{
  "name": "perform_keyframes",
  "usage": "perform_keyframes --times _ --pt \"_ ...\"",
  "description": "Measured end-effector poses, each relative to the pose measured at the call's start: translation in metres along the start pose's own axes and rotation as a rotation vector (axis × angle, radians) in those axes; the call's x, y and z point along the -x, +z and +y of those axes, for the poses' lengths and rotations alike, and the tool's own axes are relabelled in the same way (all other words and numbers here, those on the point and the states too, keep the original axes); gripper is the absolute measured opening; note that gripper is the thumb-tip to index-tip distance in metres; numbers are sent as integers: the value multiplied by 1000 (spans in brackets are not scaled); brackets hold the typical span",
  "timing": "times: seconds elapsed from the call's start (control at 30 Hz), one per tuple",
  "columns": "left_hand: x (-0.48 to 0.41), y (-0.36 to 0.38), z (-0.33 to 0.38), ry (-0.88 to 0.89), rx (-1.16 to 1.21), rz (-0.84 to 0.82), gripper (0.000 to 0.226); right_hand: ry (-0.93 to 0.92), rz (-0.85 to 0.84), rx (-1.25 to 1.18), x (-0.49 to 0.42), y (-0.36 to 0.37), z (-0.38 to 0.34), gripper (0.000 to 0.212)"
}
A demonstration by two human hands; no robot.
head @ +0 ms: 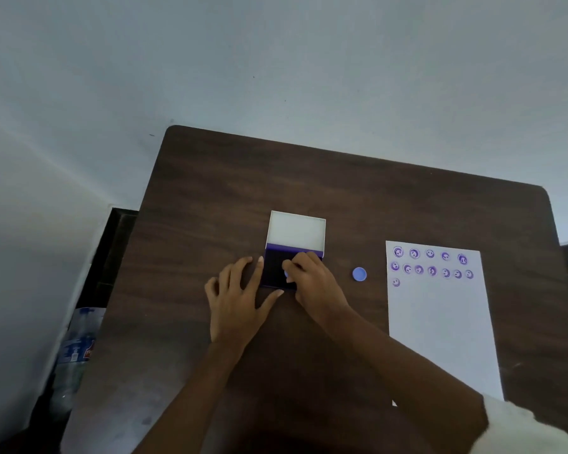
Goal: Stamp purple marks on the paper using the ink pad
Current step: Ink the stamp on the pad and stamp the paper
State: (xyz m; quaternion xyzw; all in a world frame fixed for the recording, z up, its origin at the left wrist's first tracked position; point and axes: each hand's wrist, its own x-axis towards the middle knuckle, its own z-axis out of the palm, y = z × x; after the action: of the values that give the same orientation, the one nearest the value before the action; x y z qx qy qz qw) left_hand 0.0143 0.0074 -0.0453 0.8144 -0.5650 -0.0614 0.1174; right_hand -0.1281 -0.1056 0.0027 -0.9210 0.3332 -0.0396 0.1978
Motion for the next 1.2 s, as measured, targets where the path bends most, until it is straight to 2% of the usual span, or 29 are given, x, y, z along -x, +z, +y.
perform_keyframes --times 0.1,0.3,0.4,0.53,0.7,0.97,1.2 --pt "2 -4 7 86 -10 -3 76 134 82 -128 7 -5 -3 32" --pt "13 -1 55 231 114 21 75 481 417 -348 79 -39 27 18" --pt "21 11 97 375 184 6 66 597 525 -302 118 -56 58 18" --pt "28 28 148 589 262 -65 58 669 495 -196 145 -70 101 25" --pt "29 47 171 678 201 -198 59 629 458 -209 133 -74 127 22" --pt "28 58 171 689 157 -214 56 613 389 -278 118 -61 139 11" --pt "28 57 171 674 159 -212 56 574 336 -297 113 -59 139 11"
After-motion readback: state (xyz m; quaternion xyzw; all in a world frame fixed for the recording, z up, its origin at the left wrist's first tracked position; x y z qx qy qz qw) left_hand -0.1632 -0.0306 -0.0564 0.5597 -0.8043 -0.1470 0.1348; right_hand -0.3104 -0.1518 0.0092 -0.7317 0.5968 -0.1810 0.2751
